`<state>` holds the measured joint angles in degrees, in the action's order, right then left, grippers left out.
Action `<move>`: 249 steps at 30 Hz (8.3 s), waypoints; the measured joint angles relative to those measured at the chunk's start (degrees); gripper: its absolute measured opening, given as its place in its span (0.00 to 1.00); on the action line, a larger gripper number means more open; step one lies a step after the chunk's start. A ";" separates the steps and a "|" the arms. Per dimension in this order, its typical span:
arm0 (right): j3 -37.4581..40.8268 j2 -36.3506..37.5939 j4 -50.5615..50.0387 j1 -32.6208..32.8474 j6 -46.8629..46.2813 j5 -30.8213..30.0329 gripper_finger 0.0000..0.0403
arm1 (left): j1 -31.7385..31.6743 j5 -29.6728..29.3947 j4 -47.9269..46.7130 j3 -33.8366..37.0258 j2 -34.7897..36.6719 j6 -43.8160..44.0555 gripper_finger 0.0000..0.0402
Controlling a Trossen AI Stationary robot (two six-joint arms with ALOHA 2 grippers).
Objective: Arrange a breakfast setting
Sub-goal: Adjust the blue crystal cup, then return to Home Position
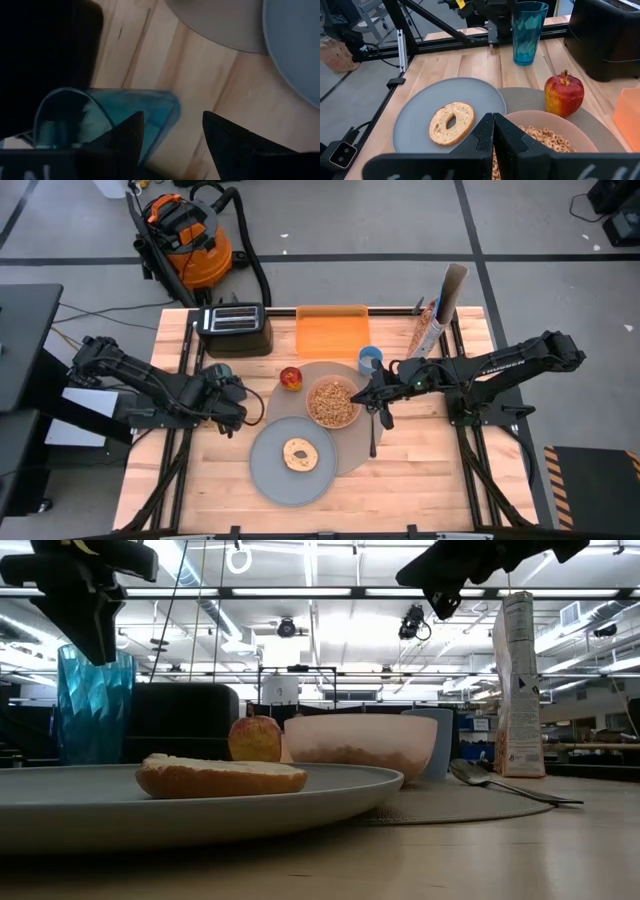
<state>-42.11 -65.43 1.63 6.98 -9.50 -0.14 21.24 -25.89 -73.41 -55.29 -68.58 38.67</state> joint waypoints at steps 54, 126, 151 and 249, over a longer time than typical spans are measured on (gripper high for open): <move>0.02 19.98 5.42 1.79 8.99 -5.46 0.03 | -9.12 30.75 79.64 40.43 51.80 -21.34 0.52; 41.77 51.21 34.56 4.66 -1.25 -9.45 0.04 | -12.59 25.64 78.86 51.10 68.22 -37.05 0.52; 41.77 51.14 28.75 4.66 -3.09 -8.82 0.04 | -12.37 25.00 85.01 54.82 67.89 -37.77 0.52; 41.72 63.69 -0.04 -11.04 0.24 -1.29 0.03 | -12.39 23.91 80.02 54.90 67.84 -36.40 0.52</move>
<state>-0.38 -1.74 1.58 -4.05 -9.26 -1.43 8.85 -1.98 6.61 -0.38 -0.73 2.27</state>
